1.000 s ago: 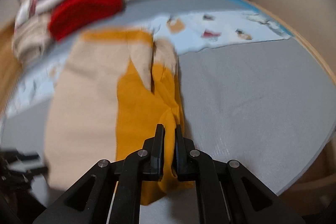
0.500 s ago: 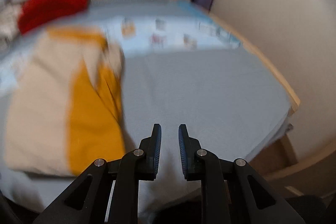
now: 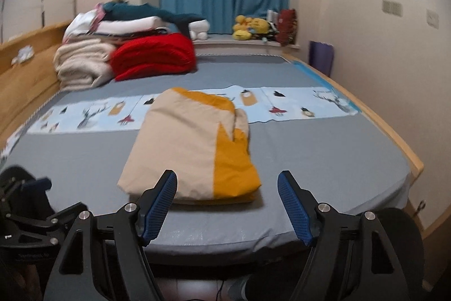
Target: Fold large clothes
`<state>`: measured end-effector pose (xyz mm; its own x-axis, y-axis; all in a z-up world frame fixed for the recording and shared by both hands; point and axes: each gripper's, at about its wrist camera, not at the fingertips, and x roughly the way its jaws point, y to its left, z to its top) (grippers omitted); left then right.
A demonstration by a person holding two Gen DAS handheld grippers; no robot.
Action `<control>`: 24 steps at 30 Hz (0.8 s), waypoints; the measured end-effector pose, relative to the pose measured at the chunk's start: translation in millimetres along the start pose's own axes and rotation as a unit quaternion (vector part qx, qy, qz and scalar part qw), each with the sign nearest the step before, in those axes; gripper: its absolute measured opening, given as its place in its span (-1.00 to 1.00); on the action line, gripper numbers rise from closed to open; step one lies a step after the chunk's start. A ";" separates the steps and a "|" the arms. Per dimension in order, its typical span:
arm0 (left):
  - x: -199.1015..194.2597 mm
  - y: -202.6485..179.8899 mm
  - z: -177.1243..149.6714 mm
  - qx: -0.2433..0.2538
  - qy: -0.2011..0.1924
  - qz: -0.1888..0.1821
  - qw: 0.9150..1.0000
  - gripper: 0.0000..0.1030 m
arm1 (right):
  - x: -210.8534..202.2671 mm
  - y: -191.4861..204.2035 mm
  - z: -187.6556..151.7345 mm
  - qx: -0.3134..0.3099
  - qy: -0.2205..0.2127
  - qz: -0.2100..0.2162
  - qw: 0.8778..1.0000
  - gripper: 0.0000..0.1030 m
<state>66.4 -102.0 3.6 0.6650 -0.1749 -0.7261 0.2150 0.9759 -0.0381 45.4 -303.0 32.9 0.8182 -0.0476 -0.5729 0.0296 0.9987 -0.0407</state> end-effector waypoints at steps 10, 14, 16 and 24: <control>26.9 11.2 -1.1 -0.042 0.023 0.004 0.999 0.87 | 33.8 10.0 -4.1 -0.002 0.050 0.004 0.999 0.45; 24.7 18.5 0.0 -0.056 0.016 0.013 0.998 0.87 | 34.6 12.3 -5.4 -0.007 0.052 0.012 0.999 0.45; 24.3 21.1 0.2 -0.059 0.014 0.017 0.998 0.87 | 33.8 13.5 -6.0 -0.011 0.051 0.016 0.998 0.45; 21.1 22.4 0.4 -0.058 0.006 0.017 0.998 0.88 | 35.3 17.3 -7.1 -0.016 0.057 0.023 0.998 0.45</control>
<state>85.5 -83.9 -12.4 0.6621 -0.1396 -0.7363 0.1067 0.9901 -0.0917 70.8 -287.5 6.1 0.7471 -0.0041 -0.6647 -0.0270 0.9990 -0.0365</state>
